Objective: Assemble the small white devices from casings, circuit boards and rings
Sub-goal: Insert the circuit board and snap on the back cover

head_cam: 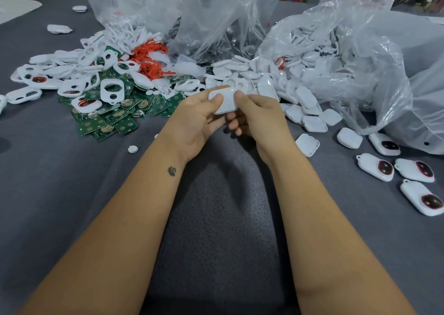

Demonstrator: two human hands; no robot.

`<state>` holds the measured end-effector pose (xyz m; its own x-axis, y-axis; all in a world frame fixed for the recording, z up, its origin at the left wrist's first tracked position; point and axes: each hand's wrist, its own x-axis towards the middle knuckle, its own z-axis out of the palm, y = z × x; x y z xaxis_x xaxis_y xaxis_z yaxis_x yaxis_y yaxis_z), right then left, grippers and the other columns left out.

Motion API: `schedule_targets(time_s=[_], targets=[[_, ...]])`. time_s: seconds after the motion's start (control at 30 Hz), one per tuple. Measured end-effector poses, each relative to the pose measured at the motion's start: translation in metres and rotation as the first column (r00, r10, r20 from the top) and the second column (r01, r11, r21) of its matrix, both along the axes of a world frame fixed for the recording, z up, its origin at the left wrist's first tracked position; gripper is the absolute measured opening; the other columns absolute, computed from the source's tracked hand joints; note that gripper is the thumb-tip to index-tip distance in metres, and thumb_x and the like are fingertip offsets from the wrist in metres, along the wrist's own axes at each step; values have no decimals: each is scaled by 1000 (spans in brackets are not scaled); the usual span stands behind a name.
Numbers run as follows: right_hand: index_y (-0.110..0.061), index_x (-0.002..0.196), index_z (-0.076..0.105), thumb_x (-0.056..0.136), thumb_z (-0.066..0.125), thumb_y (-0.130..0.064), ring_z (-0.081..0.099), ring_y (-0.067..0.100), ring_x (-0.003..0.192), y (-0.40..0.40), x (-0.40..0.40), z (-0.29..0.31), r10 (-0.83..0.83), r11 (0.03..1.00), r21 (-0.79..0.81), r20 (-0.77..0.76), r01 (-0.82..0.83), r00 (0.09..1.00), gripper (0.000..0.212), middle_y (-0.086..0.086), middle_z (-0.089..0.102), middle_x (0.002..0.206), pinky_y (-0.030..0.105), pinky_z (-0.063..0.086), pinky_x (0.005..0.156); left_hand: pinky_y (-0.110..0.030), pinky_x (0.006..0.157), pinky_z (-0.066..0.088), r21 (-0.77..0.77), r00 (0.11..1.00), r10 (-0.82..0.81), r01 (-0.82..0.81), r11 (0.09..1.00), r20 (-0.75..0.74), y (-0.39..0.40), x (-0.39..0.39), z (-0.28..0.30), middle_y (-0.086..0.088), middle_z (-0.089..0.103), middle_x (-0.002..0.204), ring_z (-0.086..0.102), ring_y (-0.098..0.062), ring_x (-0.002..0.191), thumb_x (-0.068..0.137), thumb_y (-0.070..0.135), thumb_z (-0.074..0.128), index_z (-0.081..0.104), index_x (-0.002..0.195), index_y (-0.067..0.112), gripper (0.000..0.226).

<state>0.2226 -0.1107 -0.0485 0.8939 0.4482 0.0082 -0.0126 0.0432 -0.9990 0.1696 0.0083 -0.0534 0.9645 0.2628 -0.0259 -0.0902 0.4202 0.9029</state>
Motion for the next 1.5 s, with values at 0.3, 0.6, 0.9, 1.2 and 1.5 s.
schedule_targets(time_s=[0.3,0.6,0.9,1.2,1.5], targets=[[-5,88,66,101,50,-19,55,9,48,-5,3,-1,60,998,11,-13,-60,998,25,6,62,63,20,45,46,-15,67,53,257,986,165,-153,954,-27,1,-1,-3,2,74,81,70,-8,74,95,10,60,71,97,16,12],[2,104,66,99,52,-10,50,9,47,-6,3,-5,73,997,-33,102,-70,992,19,8,58,62,18,40,45,-16,67,54,263,993,116,-107,959,-20,3,-3,-4,-1,74,79,70,-11,73,94,8,61,71,101,14,14],[-2,95,66,100,50,-32,53,16,46,-3,4,2,79,995,66,-83,-73,993,34,11,59,60,22,41,41,-17,69,55,195,998,67,-70,978,21,2,-3,-2,0,75,86,72,-12,81,93,3,59,70,101,13,16],[1,94,66,101,50,-21,49,14,47,-2,5,-1,39,994,102,-122,-27,992,28,6,58,52,21,38,44,-16,70,55,244,999,26,-32,969,25,0,-5,-3,-2,74,80,70,-13,73,93,0,58,69,102,14,19],[-1,93,65,100,49,-12,52,17,54,-9,6,7,150,976,196,-268,-99,952,21,12,60,71,21,42,52,-16,73,55,204,1000,23,-21,979,-6,1,-6,-1,-3,72,88,70,-11,76,90,-2,61,67,108,12,24]])
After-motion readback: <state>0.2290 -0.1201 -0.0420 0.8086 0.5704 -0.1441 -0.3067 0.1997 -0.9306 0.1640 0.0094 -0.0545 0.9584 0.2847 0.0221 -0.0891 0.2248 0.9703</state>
